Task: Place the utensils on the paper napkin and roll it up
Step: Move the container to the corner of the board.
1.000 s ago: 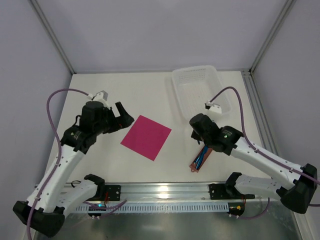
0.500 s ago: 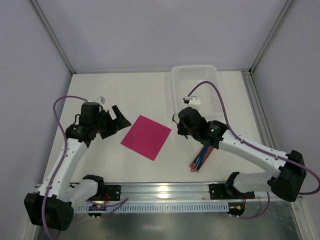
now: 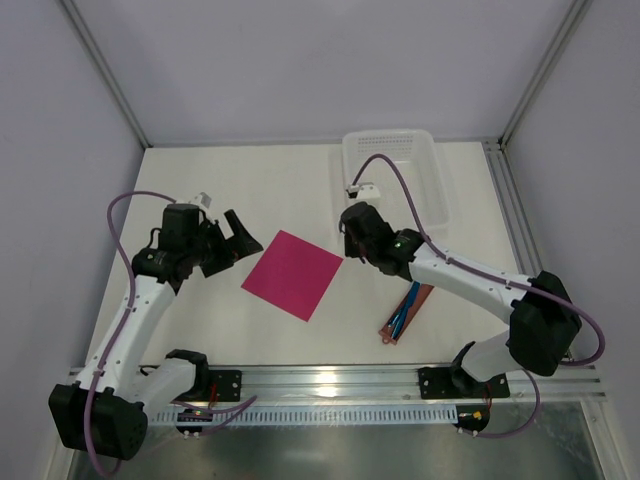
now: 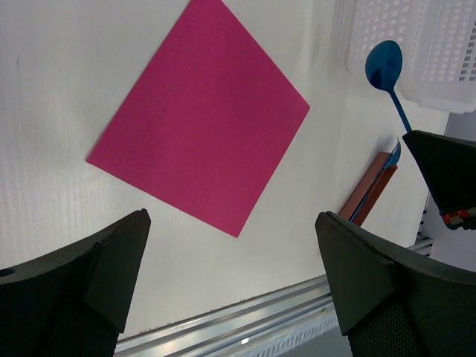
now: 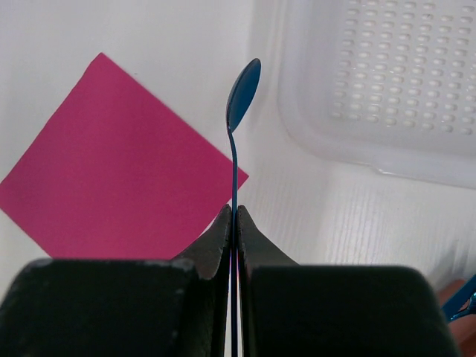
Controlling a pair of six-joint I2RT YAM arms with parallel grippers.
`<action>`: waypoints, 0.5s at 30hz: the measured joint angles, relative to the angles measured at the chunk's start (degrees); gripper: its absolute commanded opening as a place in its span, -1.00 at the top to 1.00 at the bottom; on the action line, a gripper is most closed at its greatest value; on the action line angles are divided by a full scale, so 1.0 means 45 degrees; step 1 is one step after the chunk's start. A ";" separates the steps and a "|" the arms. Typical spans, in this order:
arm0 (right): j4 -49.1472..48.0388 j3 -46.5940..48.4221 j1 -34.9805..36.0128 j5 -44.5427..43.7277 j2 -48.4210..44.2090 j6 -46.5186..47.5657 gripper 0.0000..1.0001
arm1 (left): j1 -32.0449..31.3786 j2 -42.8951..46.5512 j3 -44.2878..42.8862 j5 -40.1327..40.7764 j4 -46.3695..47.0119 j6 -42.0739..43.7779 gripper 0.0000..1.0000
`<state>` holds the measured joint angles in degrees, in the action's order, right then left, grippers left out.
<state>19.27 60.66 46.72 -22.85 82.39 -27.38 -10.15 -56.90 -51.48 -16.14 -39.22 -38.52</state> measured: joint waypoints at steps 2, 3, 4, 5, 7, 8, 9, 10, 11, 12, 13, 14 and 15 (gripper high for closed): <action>-0.0049 0.0000 -0.0257 -0.0044 0.0160 0.0102 0.92 | 0.0005 0.0000 0.0005 0.0000 0.0000 0.0000 -0.96; -0.0087 0.0000 -0.0408 -0.0073 0.0199 0.0131 0.92 | 0.0005 0.0000 0.0010 0.0000 0.0000 0.0000 -0.97; -0.0160 -0.0024 -0.0568 -0.0141 0.0199 0.0165 0.92 | 0.0005 0.0000 0.0019 -0.0005 0.0005 0.0000 -0.97; -0.0243 -0.0068 -0.0709 -0.0209 0.0165 0.0170 0.92 | 0.0005 0.0000 0.0034 -0.0005 0.0000 0.0000 -0.97; -0.0306 -0.0209 -0.0899 -0.0248 0.0039 0.0175 0.92 | 0.0010 0.0005 0.0063 -0.0015 0.0000 0.0005 -0.97; -0.0321 -0.0355 -0.0947 -0.0335 -0.0087 0.0165 0.92 | 0.0010 0.0005 0.0068 -0.0019 0.0000 0.0005 -0.97; -0.0277 -0.0515 -0.1005 -0.0466 -0.0262 0.0160 0.92 | 0.0010 0.0005 0.0068 -0.0024 0.0000 0.0005 -0.97; -0.0180 -0.0680 -0.1039 -0.0607 -0.0471 0.0131 0.92 | 0.0010 0.0005 0.0068 -0.0029 0.0000 0.0005 -0.97; -0.0112 -0.0806 -0.1069 -0.0699 -0.0641 0.0107 0.92 | 0.0010 0.0005 0.0068 -0.0034 0.0005 0.0000 -0.97; -0.0024 -0.0942 -0.1093 -0.0806 -0.0850 0.0053 0.92 | 0.0010 0.0010 0.0068 -0.0034 0.0000 0.0000 -0.97; 0.0058 -0.1117 -0.1141 -0.0957 -0.1103 0.0010 0.92 | 0.0010 0.0010 0.0068 -0.0034 0.0005 0.0000 -0.97; 0.0136 -0.1263 -0.1166 -0.1073 -0.1311 -0.0039 0.92 | 0.0010 0.0015 0.0068 -0.0039 0.0005 0.0000 -0.97; 0.0209 -0.1418 -0.1180 -0.1185 -0.1535 -0.0073 0.92 | 0.0010 0.0019 0.0068 -0.0039 0.0005 0.0000 -0.96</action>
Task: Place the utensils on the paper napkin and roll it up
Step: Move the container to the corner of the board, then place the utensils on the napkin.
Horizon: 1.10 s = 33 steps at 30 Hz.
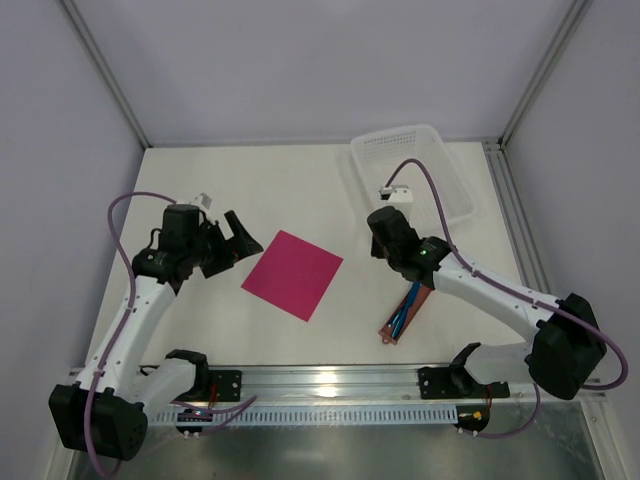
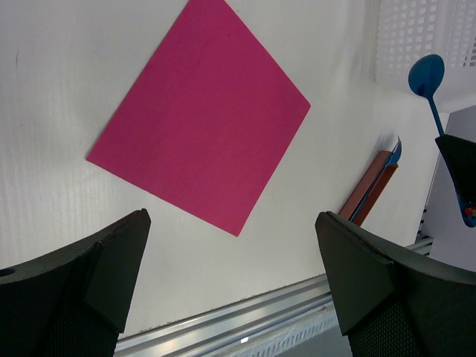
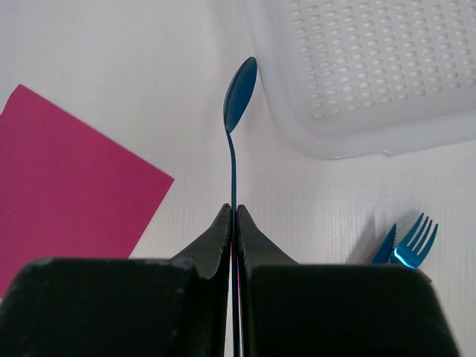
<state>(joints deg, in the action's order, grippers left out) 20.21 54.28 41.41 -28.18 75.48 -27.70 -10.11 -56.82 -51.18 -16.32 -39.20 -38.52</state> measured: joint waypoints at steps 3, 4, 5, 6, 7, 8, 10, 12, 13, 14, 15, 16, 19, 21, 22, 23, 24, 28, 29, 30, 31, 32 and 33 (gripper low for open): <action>0.0272 -0.0476 -0.0126 -0.0306 -0.0661 -0.0180 0.92 | 0.0000 0.0029 0.0005 0.0005 0.0000 0.0000 -0.97; 0.0427 -0.0578 -0.0185 -0.0413 -0.0826 -0.0243 0.92 | 0.0000 0.0044 0.0005 0.0005 0.0000 0.0005 -0.97; 0.0573 -0.0622 -0.0238 -0.0510 -0.0933 -0.0272 0.92 | 0.0000 0.0058 0.0019 0.0005 0.0000 0.0000 -0.97; 0.0680 -0.0631 -0.0257 -0.0563 -0.0991 -0.0301 0.92 | 0.0000 0.0073 0.0049 0.0005 0.0010 0.0005 -0.96; 0.0743 -0.0631 -0.0272 -0.0578 -0.1030 -0.0306 0.92 | 0.0000 0.0092 0.0087 0.0005 0.0034 0.0005 -0.96; 0.0797 -0.0631 -0.0296 -0.0549 -0.1064 -0.0311 0.92 | 0.0000 0.0107 0.0136 0.0005 0.0053 0.0000 -0.97; 0.0772 -0.0631 -0.0277 -0.0340 -0.1107 -0.0301 0.92 | 0.0000 0.0107 0.0233 0.0000 0.0087 0.0000 -0.96; 0.0573 -0.0631 -0.0102 0.0034 -0.1127 -0.0282 0.92 | 0.0000 0.0102 0.0306 0.0000 0.0097 0.0000 -0.96; 0.0403 -0.0627 0.0039 0.0296 -0.1107 -0.0277 0.92 | 0.0000 0.0092 0.0325 0.0005 0.0112 0.0000 -0.96; 0.0175 -0.0612 0.0233 0.0554 -0.1059 -0.0262 0.92 | 0.0000 0.0083 0.0335 0.0015 0.0146 0.0000 -0.96; -0.0015 -0.0554 0.0423 0.0767 -0.0962 -0.0253 0.92 | 0.0000 0.0058 0.0335 0.0034 0.0180 0.0005 -0.96; -0.0204 -0.0408 0.0680 0.1035 -0.0714 -0.0243 0.92 | 0.0000 0.0010 0.0335 0.0073 0.0223 0.0010 -0.96; -0.0981 0.0316 0.1433 0.1525 0.0461 -0.0160 0.92 | 0.0034 -0.0267 0.0335 0.0170 0.0321 0.0029 -0.96; -0.1666 0.0835 0.1943 0.1719 0.1491 -0.0024 0.92 | 0.0131 -0.0539 0.0335 0.0199 0.0335 0.0044 -0.97; -0.1972 0.1010 0.2137 0.1802 0.1919 0.0068 0.92 | 0.0204 -0.0646 0.0335 0.0209 0.0345 0.0049 -0.96; -0.2322 0.1175 0.2312 0.1904 0.2390 0.0160 0.92 | 0.0282 -0.0738 0.0335 0.0204 0.0359 0.0049 -0.96; -0.2608 0.1282 0.2453 0.1982 0.2764 0.0233 0.92 | 0.0359 -0.0811 0.0335 0.0209 0.0374 0.0049 -0.96; -0.3546 0.1579 0.2739 0.2297 0.3988 0.0573 0.92 | 0.0481 -0.0874 0.0335 0.0214 0.0384 0.0063 -0.96; -0.3793 0.1608 0.2773 0.2351 0.4226 0.0699 0.92 | 0.0481 -0.0884 0.0335 0.0214 0.0384 0.0063 -0.96; -0.3983 0.1613 0.2793 0.2380 0.4381 0.0806 0.92 | 0.0491 -0.0908 0.0335 0.0214 0.0389 0.0068 -0.96; -0.4148 0.1617 0.2817 0.2395 0.4517 0.0899 0.92 | 0.0495 -0.0933 0.0335 0.0214 0.0393 0.0068 -0.96; -0.4299 0.1642 0.2841 0.2395 0.4643 0.0996 0.92 | 0.0505 -0.0952 0.0335 0.0209 0.0408 0.0068 -0.96; -0.4401 0.1700 0.2856 0.2385 0.4770 0.1098 0.92 | 0.0510 -0.0967 0.0335 0.0209 0.0452 0.0068 -0.96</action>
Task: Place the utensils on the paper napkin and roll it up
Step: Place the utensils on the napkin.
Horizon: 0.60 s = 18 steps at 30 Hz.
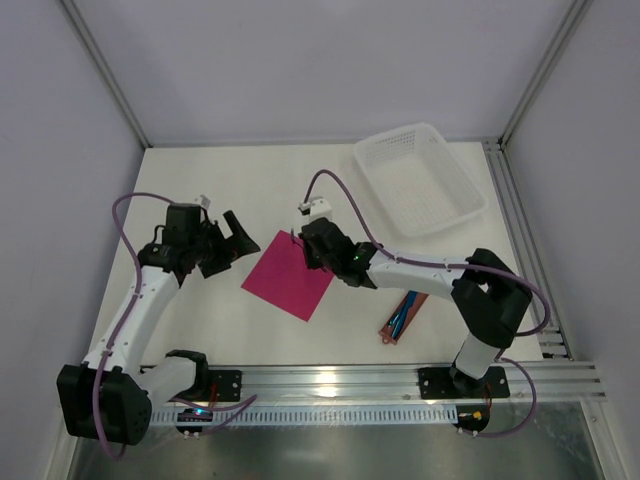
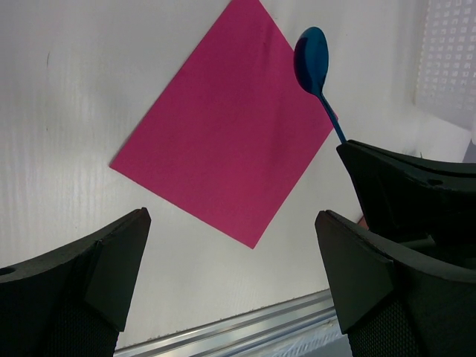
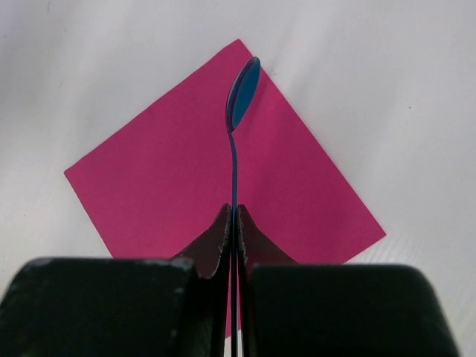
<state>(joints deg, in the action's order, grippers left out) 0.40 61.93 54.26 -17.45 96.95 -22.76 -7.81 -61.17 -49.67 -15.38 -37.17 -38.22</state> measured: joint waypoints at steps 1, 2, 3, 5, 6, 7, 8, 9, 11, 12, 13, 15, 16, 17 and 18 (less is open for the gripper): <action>-0.0073 0.0087 0.0005 -0.0010 0.0117 0.0053 0.92 | 0.0005 -0.0015 0.0000 -0.0005 0.0034 0.0000 -0.96; -0.0253 0.0175 0.0010 -0.0029 0.0267 0.0107 0.92 | 0.0005 -0.0019 0.0000 -0.0010 0.0078 0.0000 -0.96; -0.0418 0.0238 0.0019 -0.0039 0.0393 0.0141 0.92 | 0.0005 -0.0029 0.0000 -0.0019 0.0117 -0.0005 -0.96; -0.0733 0.0340 0.0039 -0.0083 0.0641 0.0243 0.92 | 0.0005 -0.0058 0.0000 -0.0039 0.0185 0.0000 -0.96; -0.0831 0.0379 0.0049 -0.0107 0.0743 0.0282 0.92 | 0.0005 -0.0078 0.0000 -0.0044 0.0214 0.0000 -0.96; -0.0899 0.0432 0.0068 -0.0175 0.0845 0.0325 0.92 | 0.0005 -0.0097 0.0000 -0.0044 0.0233 0.0005 -0.96; -0.0971 0.0491 0.0087 -0.0219 0.0976 0.0350 0.92 | 0.0005 -0.0112 0.0000 -0.0049 0.0253 0.0000 -0.96; -0.1083 0.0554 0.0107 -0.0277 0.1117 0.0369 0.92 | 0.0005 -0.0121 0.0000 -0.0049 0.0267 0.0000 -0.96; -0.1307 0.0612 0.0170 -0.0432 0.1360 0.0374 0.92 | 0.0005 -0.0126 0.0000 -0.0053 0.0296 0.0000 -0.96; -0.1384 0.0631 0.0214 -0.0544 0.1462 0.0379 0.92 | 0.0005 -0.0126 0.0000 -0.0053 0.0306 0.0000 -0.96; -0.1438 0.0661 0.0272 -0.0675 0.1588 0.0379 0.92 | 0.0005 -0.0126 0.0000 -0.0053 0.0311 0.0000 -0.96; -0.1535 0.0719 0.0393 -0.0894 0.1821 0.0374 0.92 | 0.0005 -0.0121 0.0034 -0.0053 0.0359 -0.0005 -0.96; -0.1622 0.0738 0.0476 -0.1020 0.1972 0.0374 0.92 | 0.0005 -0.0121 0.0073 -0.0058 0.0389 -0.0005 -0.96; -0.1695 0.0738 0.0549 -0.1151 0.2064 0.0374 0.92 | 0.0005 -0.0121 0.0107 -0.0058 0.0398 -0.0005 -0.96; -0.1749 0.0738 0.0636 -0.1307 0.2186 0.0369 0.92 | 0.0005 -0.0117 0.0165 -0.0073 0.0398 0.0000 -0.96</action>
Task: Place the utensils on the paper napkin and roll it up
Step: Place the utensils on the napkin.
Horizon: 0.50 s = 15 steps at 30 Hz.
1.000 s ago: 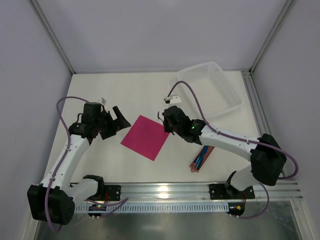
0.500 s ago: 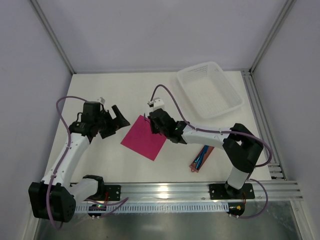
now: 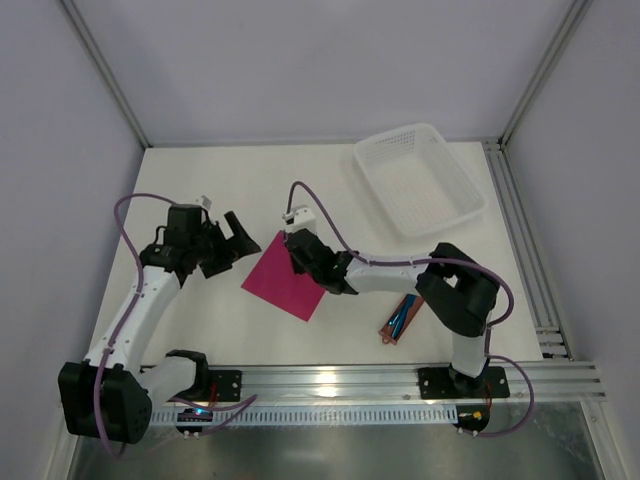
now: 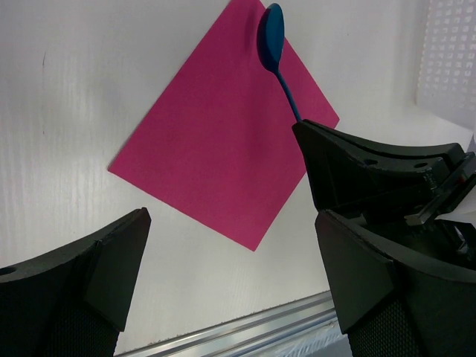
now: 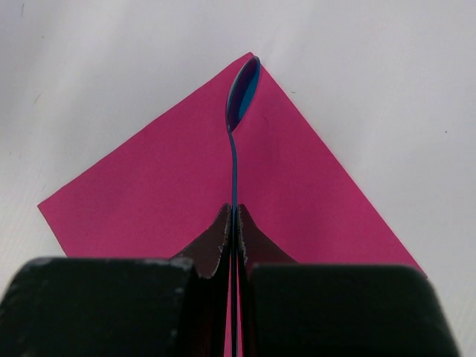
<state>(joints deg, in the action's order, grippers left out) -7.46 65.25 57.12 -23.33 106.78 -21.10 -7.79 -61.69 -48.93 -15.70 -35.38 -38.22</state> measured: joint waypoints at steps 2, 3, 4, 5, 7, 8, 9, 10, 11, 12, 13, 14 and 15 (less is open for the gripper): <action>-0.0180 -0.0010 0.0219 -0.0340 0.0243 -0.0010 0.92 | 0.0000 0.0019 0.0112 -0.0044 0.0000 0.0024 -0.96; -0.0316 -0.0049 0.0311 -0.0466 0.0325 -0.0010 0.92 | 0.0000 0.0024 0.0155 -0.0058 0.0000 0.0039 -0.96; -0.0408 -0.0087 0.0403 -0.0578 0.0398 -0.0029 0.92 | 0.0000 0.0029 0.0185 -0.0083 0.0000 0.0049 -0.96; -0.0495 -0.0126 0.0491 -0.0680 0.0471 -0.0049 0.92 | 0.0000 0.0039 0.0204 -0.0087 0.0000 0.0058 -0.96; -0.0554 -0.0146 0.0641 -0.0894 0.0622 -0.0073 0.92 | 0.0000 0.0097 0.0238 -0.0087 0.0000 0.0078 -0.96; -0.0622 -0.0146 0.0729 -0.1025 0.0714 -0.0097 0.92 | 0.0000 0.0146 0.0243 -0.0087 0.0000 0.0083 -0.96; -0.0636 -0.0146 0.0801 -0.1137 0.0811 -0.0121 0.92 | 0.0000 0.0189 0.0248 -0.0087 0.0000 0.0083 -0.96; -0.0631 -0.0146 0.0850 -0.1224 0.0889 -0.0160 0.92 | 0.0000 0.0233 0.0257 -0.0087 0.0000 0.0083 -0.96; -0.0631 -0.0146 0.0913 -0.1341 0.0996 -0.0223 0.92 | 0.0000 0.0282 0.0272 -0.0092 0.0000 0.0078 -0.96; -0.0627 -0.0146 0.0976 -0.1447 0.1083 -0.0301 0.92 | 0.0000 0.0325 0.0287 -0.0087 0.0005 0.0078 -0.96; -0.0622 -0.0146 0.1030 -0.1545 0.1156 -0.0369 0.92 | 0.0000 0.0359 0.0311 -0.0087 0.0005 0.0078 -0.96; -0.0617 -0.0146 0.1073 -0.1642 0.1229 -0.0432 0.92 | 0.0000 0.0379 0.0325 -0.0087 0.0005 0.0078 -0.96; -0.0617 -0.0146 0.1117 -0.1700 0.1273 -0.0481 0.92 | 0.0000 0.0403 0.0340 -0.0087 0.0000 0.0078 -0.96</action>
<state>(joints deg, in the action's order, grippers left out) -10.24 64.60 62.15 -30.98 112.51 -23.27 -7.79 -59.88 -47.40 -16.10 -35.38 -37.87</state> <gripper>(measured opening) 0.040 0.980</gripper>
